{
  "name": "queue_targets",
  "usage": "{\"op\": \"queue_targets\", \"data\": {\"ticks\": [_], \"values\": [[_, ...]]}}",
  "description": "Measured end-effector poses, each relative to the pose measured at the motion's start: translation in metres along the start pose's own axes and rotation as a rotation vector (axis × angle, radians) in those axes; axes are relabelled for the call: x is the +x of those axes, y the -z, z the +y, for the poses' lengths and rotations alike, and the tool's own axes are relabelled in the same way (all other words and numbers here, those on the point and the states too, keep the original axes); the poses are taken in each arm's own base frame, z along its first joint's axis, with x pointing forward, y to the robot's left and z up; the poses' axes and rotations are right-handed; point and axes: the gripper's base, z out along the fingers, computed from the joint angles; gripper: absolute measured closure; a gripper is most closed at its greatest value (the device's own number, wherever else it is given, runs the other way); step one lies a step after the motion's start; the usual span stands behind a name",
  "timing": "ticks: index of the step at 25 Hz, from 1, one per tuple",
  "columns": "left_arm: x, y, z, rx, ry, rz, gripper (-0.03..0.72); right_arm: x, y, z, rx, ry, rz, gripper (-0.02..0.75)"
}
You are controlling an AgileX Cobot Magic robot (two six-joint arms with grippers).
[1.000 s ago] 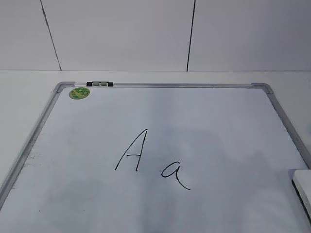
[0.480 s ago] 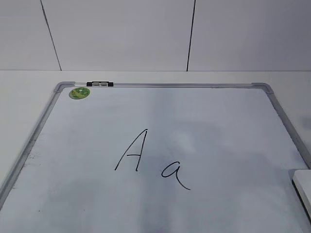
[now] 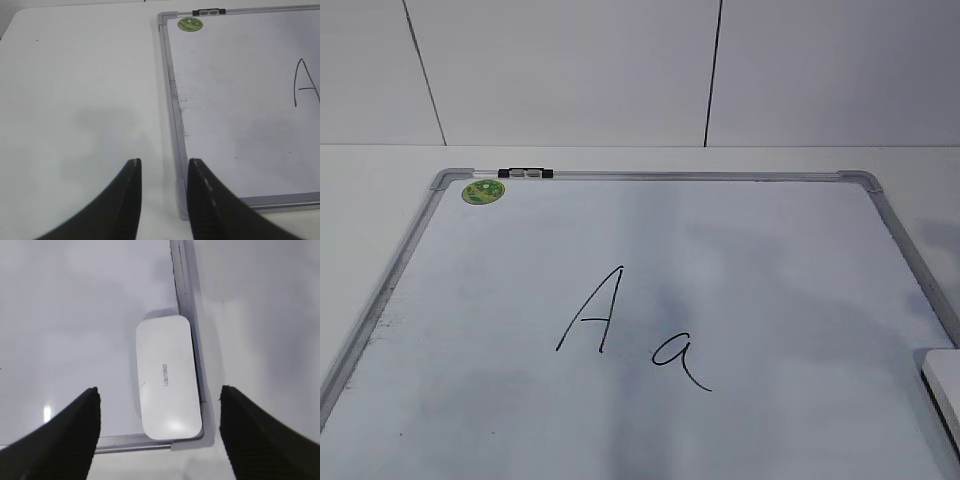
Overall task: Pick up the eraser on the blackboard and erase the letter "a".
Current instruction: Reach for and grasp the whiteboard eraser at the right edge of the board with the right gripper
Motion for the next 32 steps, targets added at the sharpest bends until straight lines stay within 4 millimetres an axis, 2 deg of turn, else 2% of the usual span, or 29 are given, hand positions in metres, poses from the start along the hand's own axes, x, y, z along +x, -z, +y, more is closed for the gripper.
{"op": "queue_targets", "data": {"ticks": [10,14,23,32], "values": [[0.000,0.000,0.000,0.000,0.000,0.000,0.453,-0.018,-0.035,-0.002,0.001,-0.019,0.323,0.146],[0.000,0.000,0.000,0.000,0.000,0.000,0.453,-0.018,-0.041,-0.003,0.001,-0.021,0.371,0.146],[0.000,0.000,0.000,0.000,0.000,0.000,0.453,-0.018,-0.042,-0.003,0.001,-0.020,0.386,0.146],[0.000,0.000,0.000,0.000,0.000,0.000,0.453,-0.020,-0.060,-0.003,-0.026,-0.002,0.470,0.146]]}}
